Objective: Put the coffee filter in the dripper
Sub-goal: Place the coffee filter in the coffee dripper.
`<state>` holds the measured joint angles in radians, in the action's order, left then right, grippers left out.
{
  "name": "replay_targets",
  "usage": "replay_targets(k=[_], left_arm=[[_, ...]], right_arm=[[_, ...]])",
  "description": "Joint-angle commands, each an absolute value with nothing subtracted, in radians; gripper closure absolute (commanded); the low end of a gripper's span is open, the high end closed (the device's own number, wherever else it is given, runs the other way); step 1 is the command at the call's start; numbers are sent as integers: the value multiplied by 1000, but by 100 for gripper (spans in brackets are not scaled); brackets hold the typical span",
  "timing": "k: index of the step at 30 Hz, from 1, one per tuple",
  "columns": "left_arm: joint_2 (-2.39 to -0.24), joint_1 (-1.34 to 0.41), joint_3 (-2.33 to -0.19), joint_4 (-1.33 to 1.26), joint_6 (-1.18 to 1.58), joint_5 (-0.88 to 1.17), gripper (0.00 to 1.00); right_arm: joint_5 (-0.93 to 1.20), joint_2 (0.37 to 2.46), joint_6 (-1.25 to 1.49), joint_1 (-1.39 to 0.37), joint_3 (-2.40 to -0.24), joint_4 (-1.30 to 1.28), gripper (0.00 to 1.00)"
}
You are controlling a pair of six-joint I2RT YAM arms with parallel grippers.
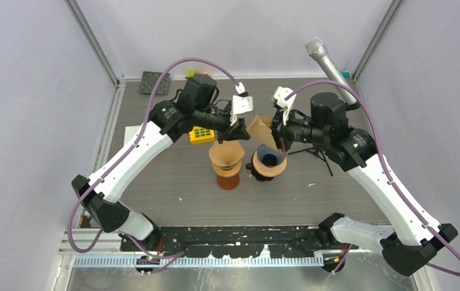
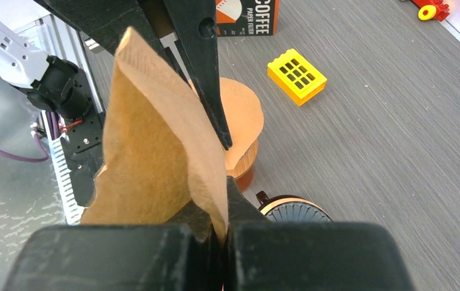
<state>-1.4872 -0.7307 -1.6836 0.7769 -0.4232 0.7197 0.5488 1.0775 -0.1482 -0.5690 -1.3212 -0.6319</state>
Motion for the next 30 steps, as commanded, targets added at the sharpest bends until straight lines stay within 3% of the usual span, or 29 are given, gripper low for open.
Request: replay_targets(k=[1,18,24,30], left_arm=[[-1468,-724,-1684,800,-458,740,100],[-1450,-688,-1684,826,-486,815,100],[-1457,-682,-1681,827,-486,819,100],[-1460,-681,-1675,803,-472,820,100]], right_arm=[[568,1066,-140,-564,-1376,-623,100],[559,1015,-182,-536,-1375,-687,77],[562,996,-191,-530,-1372,-695,80],[595,1001,-191,-529,-1373,-698,95]])
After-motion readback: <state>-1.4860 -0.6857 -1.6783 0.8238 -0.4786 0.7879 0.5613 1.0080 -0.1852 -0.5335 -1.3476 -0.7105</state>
